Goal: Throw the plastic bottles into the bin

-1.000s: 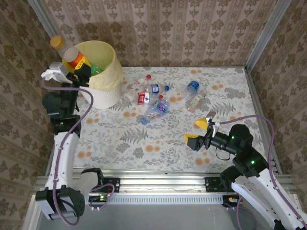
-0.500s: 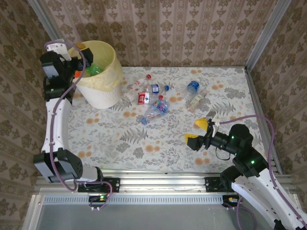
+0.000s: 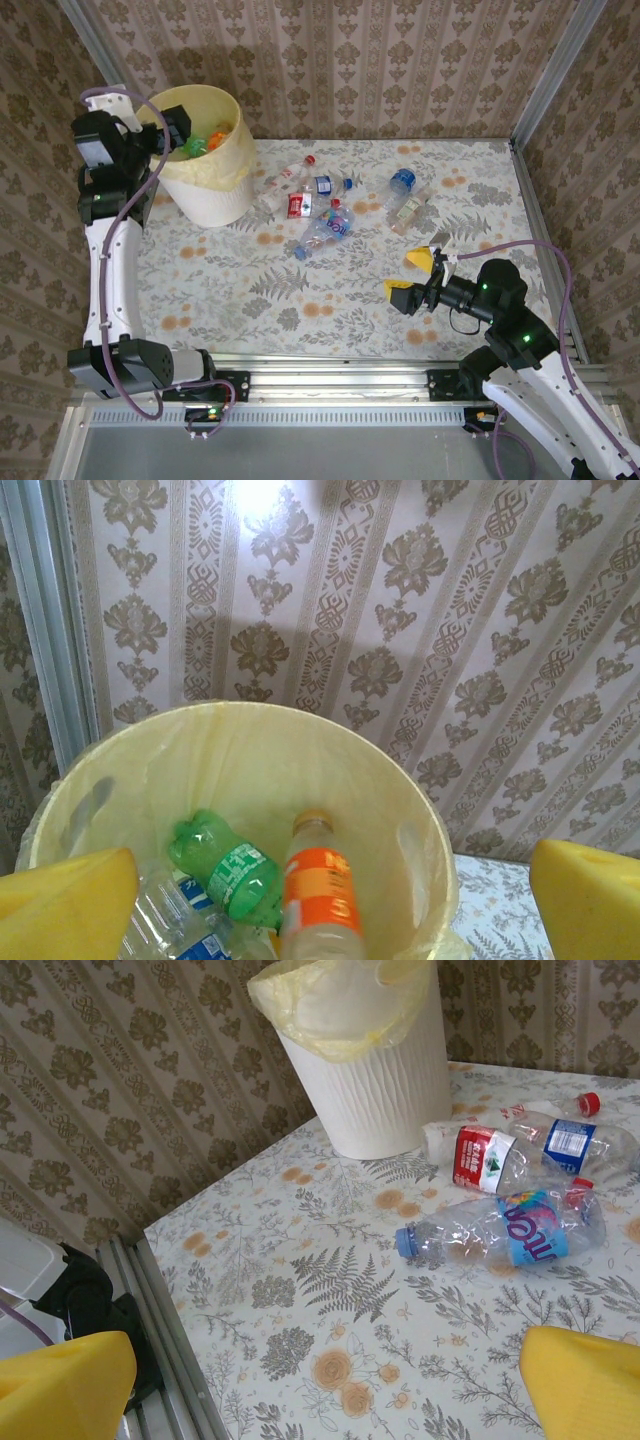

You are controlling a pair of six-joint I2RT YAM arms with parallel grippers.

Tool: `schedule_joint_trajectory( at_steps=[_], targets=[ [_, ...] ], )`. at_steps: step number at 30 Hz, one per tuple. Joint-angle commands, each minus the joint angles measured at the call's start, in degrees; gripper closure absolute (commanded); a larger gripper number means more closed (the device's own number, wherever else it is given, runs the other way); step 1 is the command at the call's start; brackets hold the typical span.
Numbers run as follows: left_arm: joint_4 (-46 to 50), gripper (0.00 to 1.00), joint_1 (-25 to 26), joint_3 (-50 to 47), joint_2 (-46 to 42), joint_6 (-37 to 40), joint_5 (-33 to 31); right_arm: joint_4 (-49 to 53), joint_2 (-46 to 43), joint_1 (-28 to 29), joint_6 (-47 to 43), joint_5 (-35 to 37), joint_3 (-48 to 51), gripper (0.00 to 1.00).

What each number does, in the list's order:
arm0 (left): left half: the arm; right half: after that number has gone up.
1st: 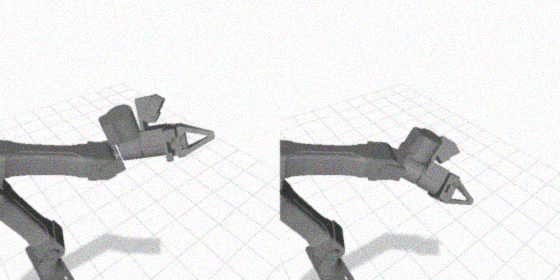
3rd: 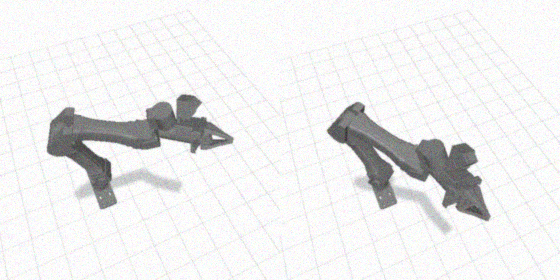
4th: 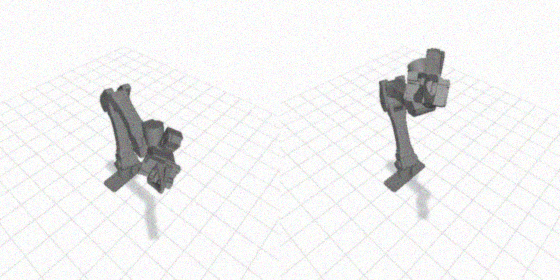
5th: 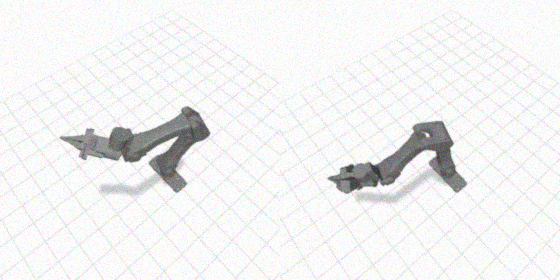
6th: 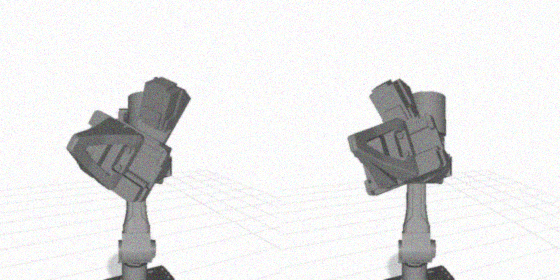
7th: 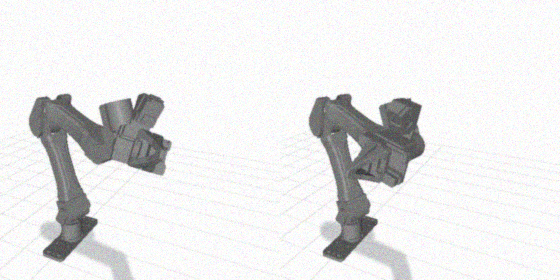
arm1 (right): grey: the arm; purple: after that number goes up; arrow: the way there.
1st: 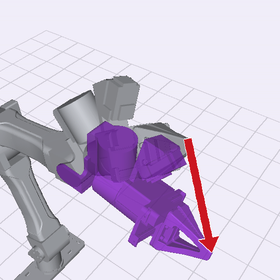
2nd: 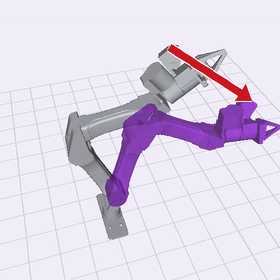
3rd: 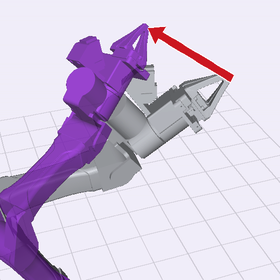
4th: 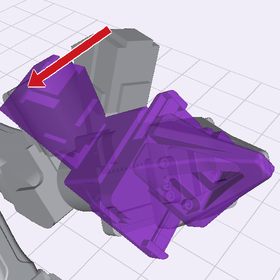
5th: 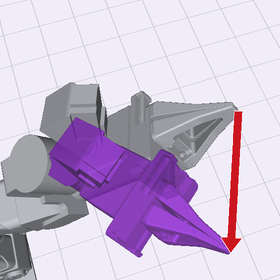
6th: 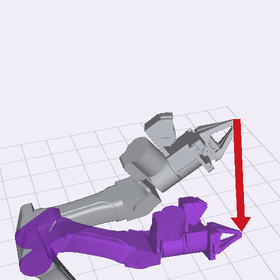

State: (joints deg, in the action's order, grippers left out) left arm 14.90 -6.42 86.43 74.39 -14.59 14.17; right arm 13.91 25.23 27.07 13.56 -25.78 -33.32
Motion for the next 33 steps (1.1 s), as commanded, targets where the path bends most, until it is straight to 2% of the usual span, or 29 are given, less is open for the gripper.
schedule_joint_trajectory(
  at_steps=[1,5,10,16,19,26,33],
  targets=[
    [-0.2,0.00,0.4,0.2,-1.6,-0.9,1.7,0.8,-0.3,0.3,-0.6,-0.1,-1.2,0.00],
    [-0.6,0.00,3.5,-0.4,-4.4,2.3,2.1,0.5,-0.2,0.4,-0.6,-0.1,-1.1,0.00],
    [0.2,0.00,8.2,-1.5,-7.2,6.7,5.8,0.6,-0.1,0.4,-0.6,-0.2,-1.1,0.00],
    [5.8,0.00,16.0,-1.0,-7.3,15.3,10.1,0.8,-0.1,0.4,-0.4,-0.2,-1.1,0.00],
    [9.2,0.00,20.6,-1.2,-6.6,20.0,10.1,0.9,-0.1,0.4,-0.4,0.0,-1.0,0.00],
    [14.1,0.00,26.6,-3.0,-4.1,23.8,11.1,0.9,0.0,0.4,-0.4,0.0,-1.1,0.00],
    [21.2,0.00,35.5,-3.1,2.1,29.6,5.9,0.9,0.4,0.3,-0.5,-0.2,-1.1,0.00]
  ],
)
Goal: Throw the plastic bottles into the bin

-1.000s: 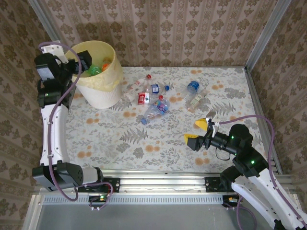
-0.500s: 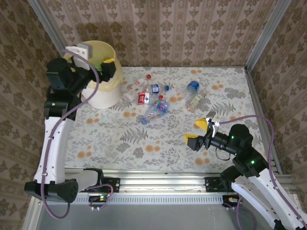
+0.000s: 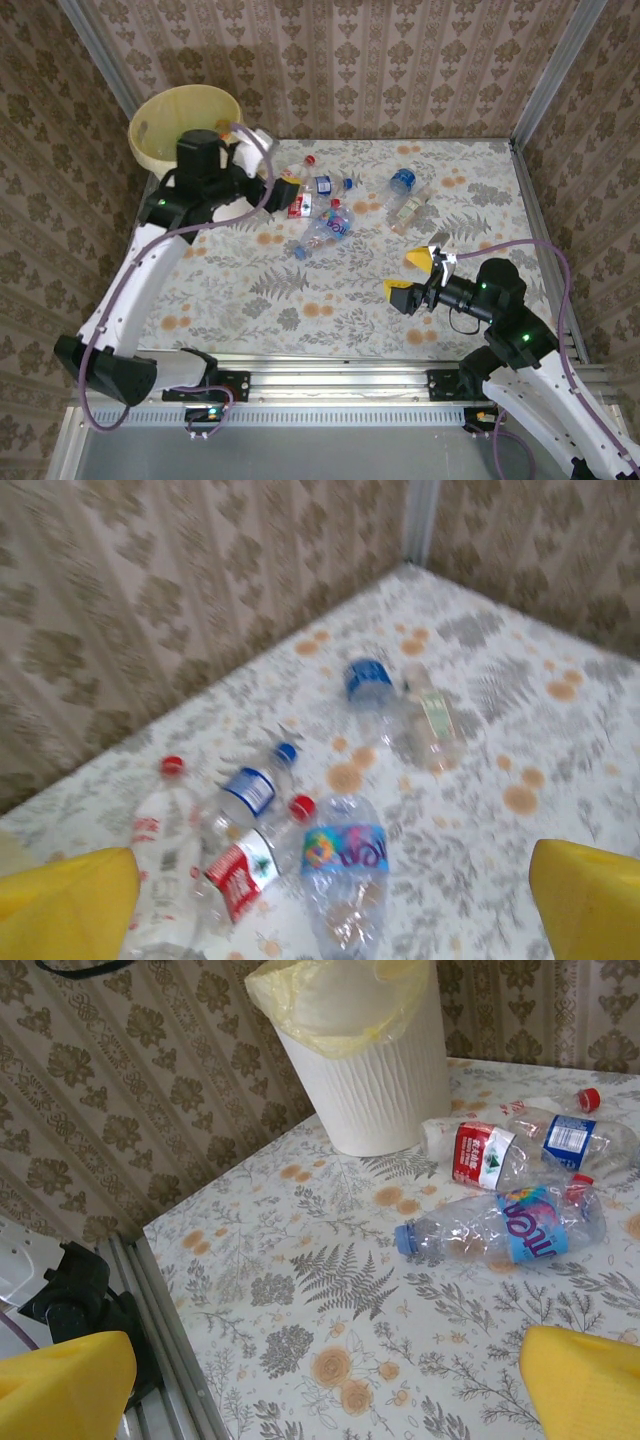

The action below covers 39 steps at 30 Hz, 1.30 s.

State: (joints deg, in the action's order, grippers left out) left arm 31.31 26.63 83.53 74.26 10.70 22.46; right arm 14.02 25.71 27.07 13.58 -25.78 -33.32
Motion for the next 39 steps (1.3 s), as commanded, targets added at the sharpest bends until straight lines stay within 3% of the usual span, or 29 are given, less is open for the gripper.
schedule_joint_trajectory(
  at_steps=[1,7,15,25,39],
  targets=[
    [5.7,0.00,3.5,0.0,3.6,4.3,-3.4,0.7,-0.1,0.4,-0.6,-0.2,-1.2,0.00],
    [7.8,0.03,7.1,-0.2,12.2,4.0,-5.1,0.7,-0.1,0.4,-0.5,-0.3,-1.2,0.00],
    [11.9,0.06,10.3,1.6,22.4,4.5,-12.2,0.7,-0.4,0.3,-0.5,-0.6,-1.1,0.00],
    [17.3,0.08,10.4,6.0,34.3,2.5,-14.1,0.5,-0.6,0.3,-0.4,-0.7,-0.9,0.00],
    [16.6,0.08,9.5,7.3,40.6,-0.2,-14.7,0.3,-0.8,0.4,-0.4,-0.7,-0.7,0.00]
  ],
)
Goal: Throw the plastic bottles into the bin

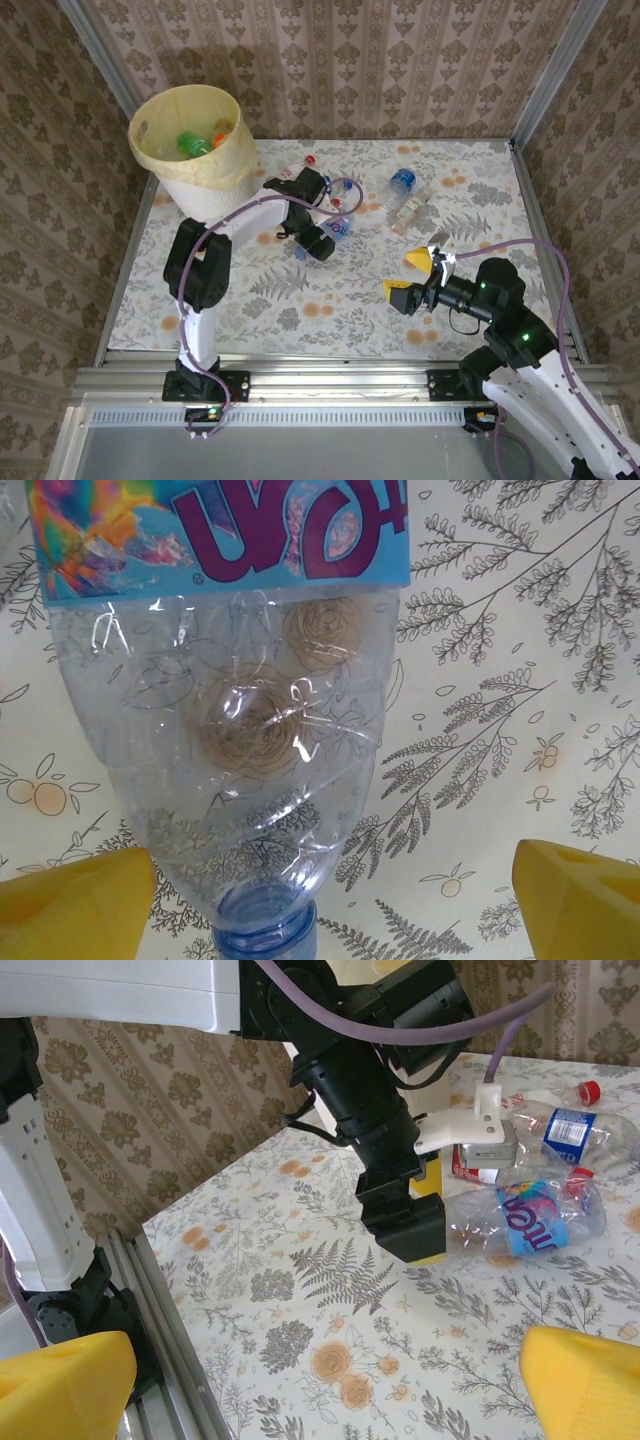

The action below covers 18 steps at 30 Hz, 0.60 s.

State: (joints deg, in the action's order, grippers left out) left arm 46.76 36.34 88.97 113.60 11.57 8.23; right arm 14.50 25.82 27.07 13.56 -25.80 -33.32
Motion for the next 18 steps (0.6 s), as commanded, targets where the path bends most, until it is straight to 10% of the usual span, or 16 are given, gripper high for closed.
schedule_joint_trajectory(
  at_steps=[1,18],
  targets=[
    [1.1,0.08,-0.2,1.9,1.5,-1.1,-0.4,-0.2,-0.9,0.4,-0.4,-0.7,-0.7,0.00],
    [0.5,0.13,-0.2,2.5,4.8,-1.9,-0.6,-0.4,-0.9,0.4,-0.2,-0.8,-0.5,0.00]
  ],
)
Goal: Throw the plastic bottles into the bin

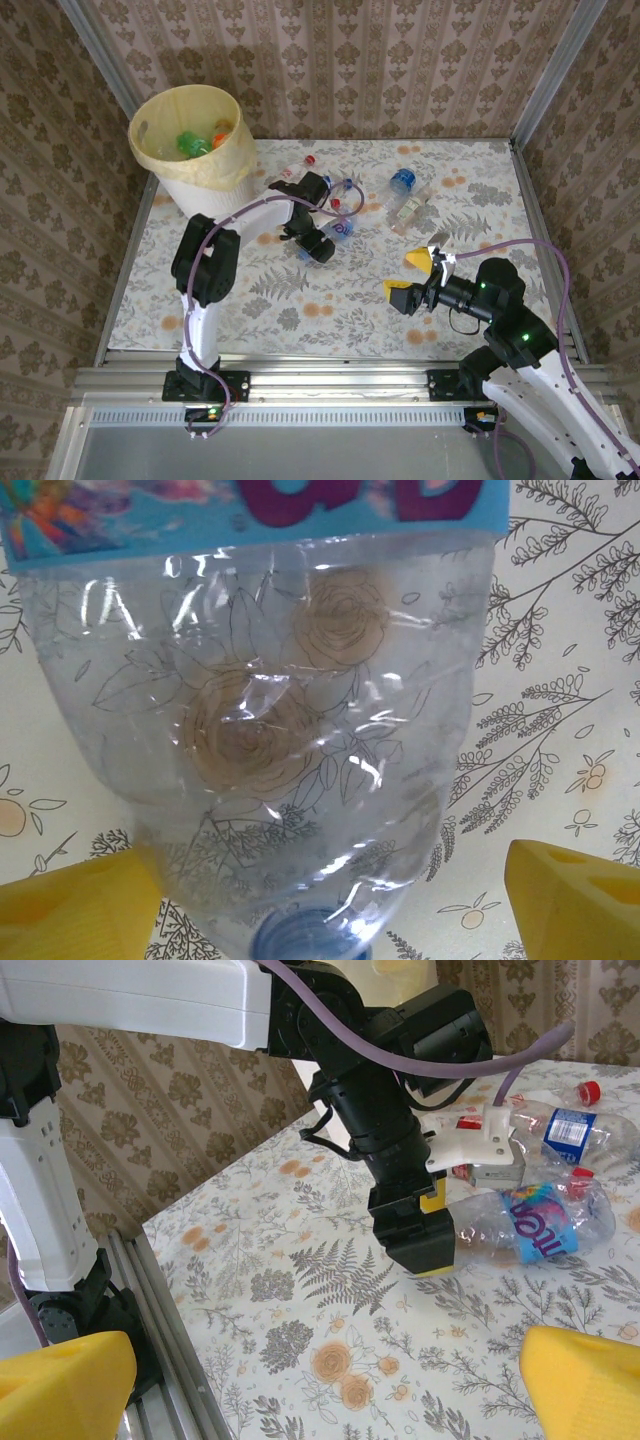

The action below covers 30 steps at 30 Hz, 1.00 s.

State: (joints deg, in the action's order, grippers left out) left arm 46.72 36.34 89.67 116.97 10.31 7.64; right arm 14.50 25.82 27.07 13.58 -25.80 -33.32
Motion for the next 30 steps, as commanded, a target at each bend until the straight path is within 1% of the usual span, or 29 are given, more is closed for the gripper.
schedule_joint_trajectory(
  at_steps=[1,8,11,14,18,21,25,30],
  targets=[
    [0.6,0.14,-0.2,1.7,1.5,-0.5,0.1,-0.4,-0.9,0.3,-0.2,-0.8,-0.5,0.00],
    [0.4,0.15,-0.2,1.7,2.0,-0.7,-0.2,-0.5,-0.9,0.4,-0.2,-0.8,-0.4,0.00],
    [0.3,0.17,-0.2,1.6,2.1,-0.7,-0.3,-0.5,-0.9,0.4,-0.2,-0.9,-0.4,0.00],
    [0.1,0.24,-0.3,1.6,2.1,-0.7,-0.2,-0.6,-0.9,0.4,-0.2,-0.8,-0.3,0.00],
    [-0.3,0.35,-0.4,1.4,1.4,-1.1,1.3,-0.5,-0.9,0.3,-0.2,-0.9,-0.4,0.00],
    [-0.5,0.40,-0.6,1.1,0.9,-0.9,1.5,-0.4,-0.9,0.4,-0.2,-0.7,-0.4,0.00],
    [-0.7,0.43,-0.6,0.7,0.2,-0.6,1.6,-0.4,-0.9,0.4,-0.2,-0.6,-0.4,0.00],
    [-1.8,0.44,-0.4,-0.4,-1.5,-0.5,2.5,-0.3,-0.9,0.4,-0.3,-0.6,-0.4,0.00]
  ],
)
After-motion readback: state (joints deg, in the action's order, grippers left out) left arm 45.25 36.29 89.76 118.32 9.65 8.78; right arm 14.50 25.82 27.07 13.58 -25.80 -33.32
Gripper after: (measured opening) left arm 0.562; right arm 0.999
